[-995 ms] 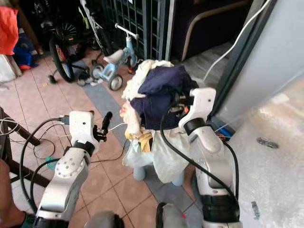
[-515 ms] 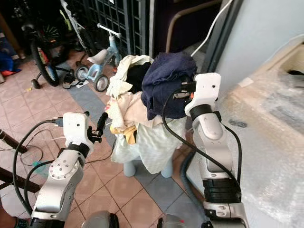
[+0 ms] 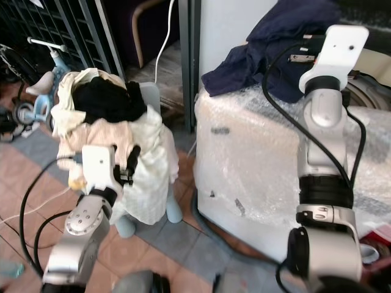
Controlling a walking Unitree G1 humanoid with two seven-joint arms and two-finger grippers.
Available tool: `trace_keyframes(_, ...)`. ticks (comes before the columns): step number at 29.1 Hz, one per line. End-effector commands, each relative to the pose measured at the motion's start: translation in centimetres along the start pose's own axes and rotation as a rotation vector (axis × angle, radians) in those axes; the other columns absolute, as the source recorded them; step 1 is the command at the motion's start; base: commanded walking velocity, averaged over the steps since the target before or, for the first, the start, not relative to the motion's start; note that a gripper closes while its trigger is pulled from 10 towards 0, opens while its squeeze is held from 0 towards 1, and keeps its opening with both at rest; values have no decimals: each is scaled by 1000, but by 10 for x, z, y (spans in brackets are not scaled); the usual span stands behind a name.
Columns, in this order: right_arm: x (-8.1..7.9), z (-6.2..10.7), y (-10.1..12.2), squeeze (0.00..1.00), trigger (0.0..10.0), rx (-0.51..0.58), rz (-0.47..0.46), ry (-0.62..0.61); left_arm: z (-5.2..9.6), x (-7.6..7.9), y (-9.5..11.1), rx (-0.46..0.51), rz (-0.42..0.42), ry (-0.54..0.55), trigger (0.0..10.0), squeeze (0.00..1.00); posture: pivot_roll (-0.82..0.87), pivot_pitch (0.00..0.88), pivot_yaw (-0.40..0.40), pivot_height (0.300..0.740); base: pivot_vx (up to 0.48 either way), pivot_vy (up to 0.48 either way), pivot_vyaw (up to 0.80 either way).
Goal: Clothes washing
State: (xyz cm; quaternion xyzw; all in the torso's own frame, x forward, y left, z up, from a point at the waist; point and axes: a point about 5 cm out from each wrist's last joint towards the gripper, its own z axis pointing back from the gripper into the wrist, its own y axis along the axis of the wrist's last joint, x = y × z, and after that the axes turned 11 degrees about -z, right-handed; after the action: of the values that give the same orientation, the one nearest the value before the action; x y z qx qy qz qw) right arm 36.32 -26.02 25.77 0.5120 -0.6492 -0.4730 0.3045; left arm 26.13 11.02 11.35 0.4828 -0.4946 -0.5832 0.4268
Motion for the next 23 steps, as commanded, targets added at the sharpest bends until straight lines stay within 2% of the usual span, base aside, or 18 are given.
trace_keyframes(1, 5, -6, -2, 0, 10000, -35, -26, -68, 1, -3, 1, 3, -6, 10, 10000, 0, 6, 71, 26, 740, 0, 0, -800)
trace_keyframes(3, 8, -5, -12, 0, 10000, -91, -67, -97, 1, -3, 1, 2, -5, 8, 10000, 0, 6, 72, 26, 740, 0, 0, -778)
trace_keyframes(6, 5, -2, -26, 0, 10000, -166, -65, -94, 0, -3, 1, 1, -5, 7, 10000, 0, 6, 72, 27, 740, 0, 0, 0)
trace_keyframes(7, 3, 0, -31, 722, 10000, -187, -66, -76, 0, -3, 1, 0, -5, 7, 10000, 0, 6, 72, 27, 740, 0, 0, 0)
trace_keyframes(8, -1, 3, -34, 1000, 10000, -193, -108, -40, 0, -3, 1, 0, -6, 7, 10000, 0, 5, 72, 28, 740, 0, 0, 0)
trace_keyframes(10, -9, 7, -37, 1000, 10000, -188, -152, 43, 0, -4, 0, -4, -6, 9, 10000, 0, 2, 72, 29, 740, 0, 0, 0)
trace_keyframes(13, -12, 7, -34, 1000, 10000, -164, -159, 73, -1, -4, 0, -8, -3, 12, 10000, 0, 0, 71, 29, 740, 0, 0, 0)
trace_keyframes(16, -22, 8, -21, 1000, 10000, -80, -198, 155, -2, -5, -1, -17, 8, 20, 10000, 0, 0, 69, 29, 740, 0, 0, 0)
trace_keyframes(19, -28, 9, -12, 1000, 10000, -42, -245, 212, -2, -5, -1, -16, 10, 22, 10000, 0, -2, 68, 29, 740, 0, 0, 0)
trace_keyframes(21, -43, 15, -5, 1000, 10000, -35, -346, 326, -3, -5, -1, -15, 10, 24, 10000, 0, -3, 68, 29, 740, 0, 0, 0)
trace_keyframes(23, -52, 21, -4, 1000, 10000, -34, -370, 371, -3, -5, 0, -9, 11, 22, 10000, 0, -3, 66, 29, 740, 0, 373, 0)
